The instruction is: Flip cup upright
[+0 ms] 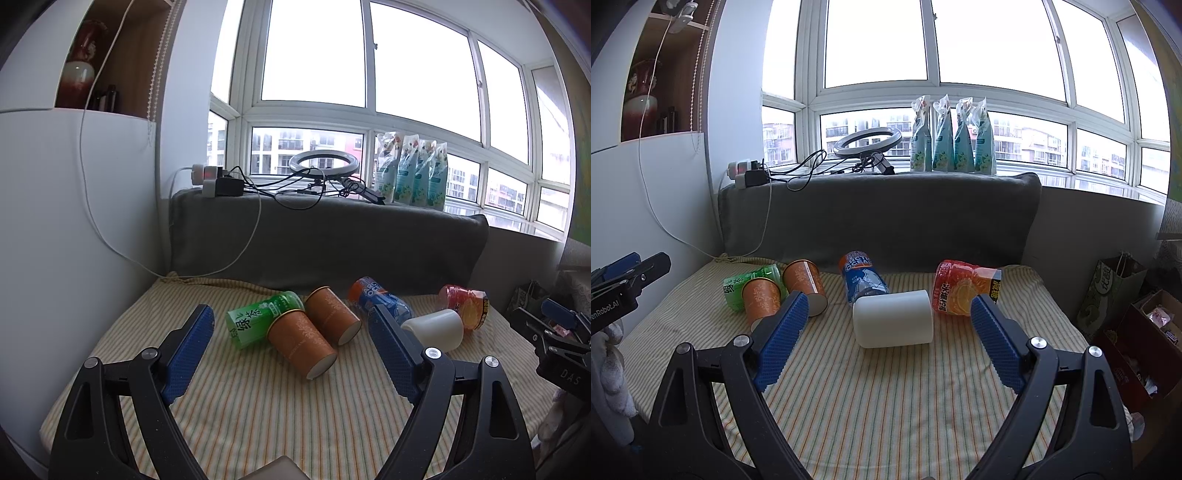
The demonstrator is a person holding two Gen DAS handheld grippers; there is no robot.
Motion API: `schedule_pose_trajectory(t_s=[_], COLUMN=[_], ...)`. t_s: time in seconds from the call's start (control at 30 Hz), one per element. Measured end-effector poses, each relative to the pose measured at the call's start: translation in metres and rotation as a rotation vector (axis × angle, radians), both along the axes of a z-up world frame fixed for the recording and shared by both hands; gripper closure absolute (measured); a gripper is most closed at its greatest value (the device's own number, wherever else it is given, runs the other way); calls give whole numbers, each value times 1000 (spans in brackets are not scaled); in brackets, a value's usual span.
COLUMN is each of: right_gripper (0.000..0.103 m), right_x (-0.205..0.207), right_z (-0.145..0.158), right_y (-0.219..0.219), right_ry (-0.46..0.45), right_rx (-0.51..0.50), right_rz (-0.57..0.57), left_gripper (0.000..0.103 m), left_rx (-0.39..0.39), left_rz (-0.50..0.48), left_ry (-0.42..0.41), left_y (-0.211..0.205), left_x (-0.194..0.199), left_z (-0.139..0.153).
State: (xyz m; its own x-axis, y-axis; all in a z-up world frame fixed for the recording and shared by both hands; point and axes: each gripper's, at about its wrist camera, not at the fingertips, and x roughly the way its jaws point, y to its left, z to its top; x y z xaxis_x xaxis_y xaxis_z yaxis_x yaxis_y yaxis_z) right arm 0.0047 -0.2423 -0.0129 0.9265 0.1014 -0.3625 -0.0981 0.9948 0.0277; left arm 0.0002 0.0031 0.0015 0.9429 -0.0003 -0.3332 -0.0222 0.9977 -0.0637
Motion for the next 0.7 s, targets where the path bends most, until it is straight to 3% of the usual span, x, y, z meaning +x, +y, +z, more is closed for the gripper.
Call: schedule_pose_trajectory(t_s=[0.43, 0.7], right_gripper=[11, 11], right_x=[6, 35], right_z=[1, 0], right_y=[6, 12], right_ry=[6, 60], right_rx=[-8, -4], right_rz=[17, 89], left_gripper=[18, 18], left_rx=[1, 2], left_rz=[0, 14], left_ry=[4, 17], left_y=[0, 7], left_x=[2, 7], left_z=[0, -5])
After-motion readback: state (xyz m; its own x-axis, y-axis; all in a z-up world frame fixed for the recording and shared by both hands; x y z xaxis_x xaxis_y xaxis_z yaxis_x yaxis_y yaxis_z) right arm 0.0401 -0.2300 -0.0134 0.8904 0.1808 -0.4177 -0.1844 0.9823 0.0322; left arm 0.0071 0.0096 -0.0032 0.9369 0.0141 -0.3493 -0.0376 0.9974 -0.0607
